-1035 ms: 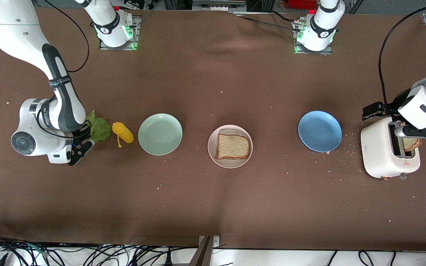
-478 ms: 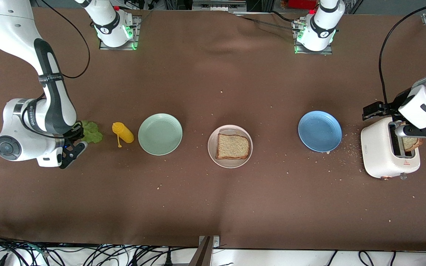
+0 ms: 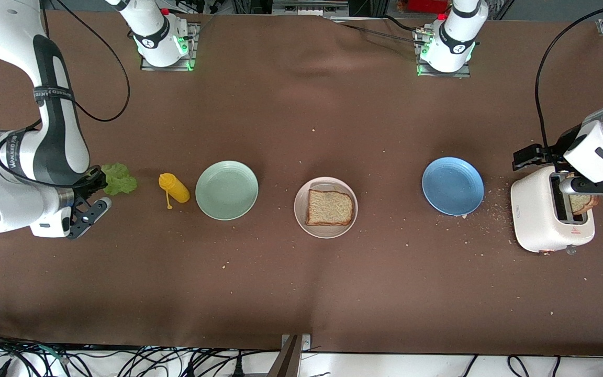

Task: Make sandwich in beige plate with both arms
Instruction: 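Lift the lettuce leaf with the right gripper toward the pale green plate, then carry the lettuce over the toast and lower it onto the beige plate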

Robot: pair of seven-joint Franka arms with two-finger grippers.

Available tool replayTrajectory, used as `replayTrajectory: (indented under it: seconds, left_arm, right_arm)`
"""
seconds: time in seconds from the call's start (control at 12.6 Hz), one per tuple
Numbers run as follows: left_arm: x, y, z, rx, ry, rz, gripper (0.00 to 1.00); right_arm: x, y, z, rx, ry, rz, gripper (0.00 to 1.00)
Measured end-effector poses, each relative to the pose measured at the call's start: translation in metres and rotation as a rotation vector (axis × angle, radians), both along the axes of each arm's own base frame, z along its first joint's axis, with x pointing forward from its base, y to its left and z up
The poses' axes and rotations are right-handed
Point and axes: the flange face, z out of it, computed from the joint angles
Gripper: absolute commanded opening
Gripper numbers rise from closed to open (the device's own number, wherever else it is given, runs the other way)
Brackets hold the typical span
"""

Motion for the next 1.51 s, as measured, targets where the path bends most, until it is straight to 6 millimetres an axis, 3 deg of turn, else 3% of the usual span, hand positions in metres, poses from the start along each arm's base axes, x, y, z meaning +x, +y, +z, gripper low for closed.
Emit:
replayTrajectory:
  seconds: [0.16, 0.32, 0.88, 1.03, 1.19, 1.51]
  left_arm:
    - [0.0, 0.0, 0.001, 0.0, -0.001, 0.002, 1.0]
    - [-0.001, 0.0, 0.002, 0.0, -0.003, 0.001, 1.0]
    - [-0.001, -0.001, 0.003, 0.0, -0.004, 0.0, 1.0]
    - [-0.001, -0.001, 0.003, 0.0, -0.004, 0.0, 1.0]
    - [-0.001, -0.001, 0.003, 0.0, -0.004, 0.0, 1.0]
    - [-0.001, -0.001, 0.003, 0.0, -0.004, 0.0, 1.0]
  right_arm:
    - [-0.007, 0.035, 0.044, -0.034, 0.003, -0.026, 0.0]
    - [-0.019, 0.086, 0.081, -0.046, -0.021, -0.02, 0.0]
    - [-0.083, 0.317, 0.123, -0.003, -0.207, 0.153, 0.0]
    - [-0.097, 0.37, 0.116, 0.058, -0.28, 0.22, 0.0]
    - [-0.1, 0.41, 0.097, 0.132, -0.341, 0.265, 0.0]
    - [-0.094, 0.466, 0.047, 0.278, -0.461, 0.361, 0.0]
